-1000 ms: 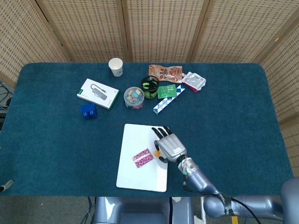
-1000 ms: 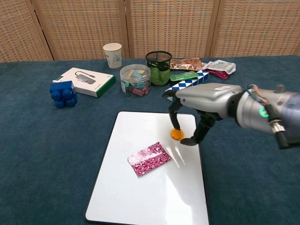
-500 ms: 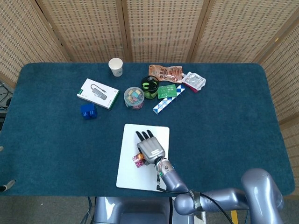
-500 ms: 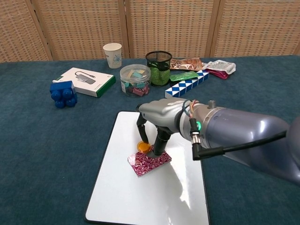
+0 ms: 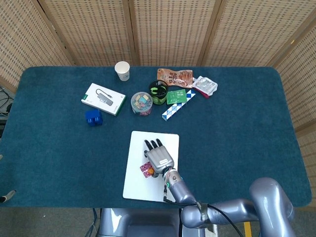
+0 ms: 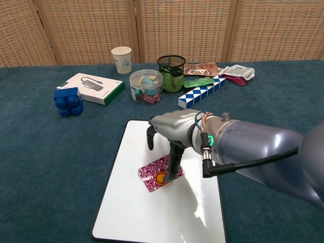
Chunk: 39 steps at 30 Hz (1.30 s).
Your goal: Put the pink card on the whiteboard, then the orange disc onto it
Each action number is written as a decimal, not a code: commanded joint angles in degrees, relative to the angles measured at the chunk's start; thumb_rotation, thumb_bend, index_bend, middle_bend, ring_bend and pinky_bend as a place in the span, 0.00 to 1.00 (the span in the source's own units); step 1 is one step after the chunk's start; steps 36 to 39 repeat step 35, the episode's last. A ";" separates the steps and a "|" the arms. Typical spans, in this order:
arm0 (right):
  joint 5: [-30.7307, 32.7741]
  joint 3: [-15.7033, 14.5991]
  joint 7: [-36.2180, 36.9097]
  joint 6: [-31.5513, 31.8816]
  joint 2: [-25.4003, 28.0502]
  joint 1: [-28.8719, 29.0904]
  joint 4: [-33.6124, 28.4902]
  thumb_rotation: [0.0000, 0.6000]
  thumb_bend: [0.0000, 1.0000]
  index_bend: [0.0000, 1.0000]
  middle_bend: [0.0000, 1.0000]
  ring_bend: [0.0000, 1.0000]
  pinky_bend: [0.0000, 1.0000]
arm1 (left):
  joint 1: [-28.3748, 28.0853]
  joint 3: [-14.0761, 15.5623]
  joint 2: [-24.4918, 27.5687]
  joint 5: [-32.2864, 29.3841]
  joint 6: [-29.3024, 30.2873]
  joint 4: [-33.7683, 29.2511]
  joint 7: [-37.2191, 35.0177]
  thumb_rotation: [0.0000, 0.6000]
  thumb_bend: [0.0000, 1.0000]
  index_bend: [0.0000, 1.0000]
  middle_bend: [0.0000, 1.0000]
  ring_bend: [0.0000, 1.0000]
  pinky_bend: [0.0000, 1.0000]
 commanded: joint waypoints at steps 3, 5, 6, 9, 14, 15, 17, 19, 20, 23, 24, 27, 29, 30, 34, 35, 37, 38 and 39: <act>0.15 0.09 0.42 0.52 0.71 0.01 -0.83 1.00 0.04 0.29 0.00 0.00 0.00 | -0.02 0.01 0.00 -0.05 -0.03 0.06 0.00 1.00 0.00 0.00 0.00 0.00 0.00; 0.14 0.25 0.76 0.63 1.12 -0.07 -1.38 1.00 0.04 0.29 0.00 0.00 0.00 | 0.00 0.02 0.00 -0.02 0.01 0.06 0.00 1.00 0.00 0.00 0.00 0.00 0.00; 0.16 0.42 0.98 0.68 1.46 -0.13 -1.73 1.00 0.04 0.29 0.00 0.00 0.00 | 0.01 0.02 0.01 -0.03 0.03 0.06 -0.04 1.00 0.00 0.00 0.00 0.00 0.00; -0.76 1.31 2.15 1.21 3.50 -0.63 -4.02 1.00 0.05 0.29 0.00 0.00 0.00 | 0.07 -0.03 0.09 -0.04 0.17 0.05 -0.27 1.00 0.00 0.00 0.00 0.00 0.00; -8.31 1.71 7.29 2.45 12.29 -4.42 -10.44 1.00 0.05 0.29 0.00 0.00 0.00 | 0.50 -0.17 0.59 0.30 1.14 -0.13 -1.35 1.00 0.00 0.00 0.00 0.00 0.00; -11.02 1.35 9.62 2.14 14.64 -5.86 -11.36 1.00 0.05 0.28 0.00 0.00 0.00 | 0.63 -0.17 0.75 0.52 1.45 -0.20 -1.62 1.00 0.00 0.00 0.00 0.00 0.00; -17.06 0.56 15.61 1.86 19.43 -9.39 -12.05 1.00 0.05 0.28 0.00 0.00 0.00 | 0.89 -0.16 1.03 0.95 2.06 -0.36 -2.08 1.00 0.00 0.00 0.00 0.00 0.00; -22.84 -0.24 22.02 1.79 23.53 -12.84 -11.35 1.00 0.05 0.27 0.00 0.00 0.00 | 1.18 -0.18 1.32 1.43 2.81 -0.62 -2.47 1.00 0.00 0.00 0.00 0.00 0.00; -25.39 -0.66 24.86 2.01 25.19 -14.37 -10.64 1.00 0.05 0.27 0.00 0.00 0.00 | 1.30 -0.18 1.45 1.63 3.11 -0.75 -2.63 1.00 0.00 0.00 0.00 0.00 0.00; -36.90 -3.10 37.44 3.65 30.01 -20.08 -5.08 1.00 0.03 0.23 0.00 0.00 0.00 | 1.79 -0.13 1.91 2.53 4.34 -1.31 -3.05 1.00 0.00 0.00 0.00 0.00 0.00; -40.09 -4.02 41.76 4.74 31.04 -21.94 -2.41 1.00 0.02 0.21 0.00 0.00 0.00 | 1.99 -0.11 2.06 2.88 4.86 -1.50 -3.11 1.00 0.00 0.00 0.00 0.00 0.00; -45.41 -6.02 50.82 6.94 32.39 -25.56 3.93 1.00 0.00 0.16 0.00 0.00 0.00 | 2.34 -0.08 2.26 3.40 5.72 -1.88 -3.08 1.00 0.00 0.00 0.00 0.00 0.00; -48.83 -7.71 57.90 8.98 32.59 -28.42 9.78 1.00 0.00 0.13 0.00 0.00 0.00 | 2.70 -0.07 2.43 3.86 6.61 -2.17 -3.03 1.00 0.00 0.00 0.00 0.00 0.00; -49.37 -8.27 59.74 9.66 32.52 -29.47 11.68 1.00 0.00 0.12 0.00 0.00 0.00 | 2.83 -0.08 2.49 4.02 6.93 -2.24 -3.05 1.00 0.00 0.00 0.00 0.00 0.00; -51.84 -10.74 67.42 13.48 32.09 -34.77 18.12 1.00 0.00 0.04 0.00 0.00 0.00 | 3.55 -0.15 3.00 5.02 8.79 -2.73 -3.38 1.00 0.00 0.00 0.00 0.00 0.00; -52.22 -11.18 68.39 14.38 32.21 -35.93 18.65 1.00 0.00 0.02 0.00 0.00 0.00 | 3.74 -0.15 3.11 5.31 9.24 -2.79 -3.48 1.00 0.00 0.00 0.00 0.00 0.00; -52.22 -11.18 68.39 14.38 32.21 -35.93 18.65 1.00 0.00 0.02 0.00 0.00 0.00 | 3.74 -0.15 3.11 5.31 9.24 -2.79 -3.48 1.00 0.00 0.00 0.00 0.00 0.00; -52.22 -11.18 68.39 14.38 32.21 -35.93 18.65 1.00 0.00 0.02 0.00 0.00 0.00 | 3.74 -0.15 3.11 5.31 9.24 -2.79 -3.48 1.00 0.00 0.00 0.00 0.00 0.00; -52.22 -11.18 68.39 14.38 32.21 -35.93 18.65 1.00 0.00 0.02 0.00 0.00 0.00 | 3.74 -0.15 3.11 5.31 9.24 -2.79 -3.48 1.00 0.00 0.00 0.00 0.00 0.00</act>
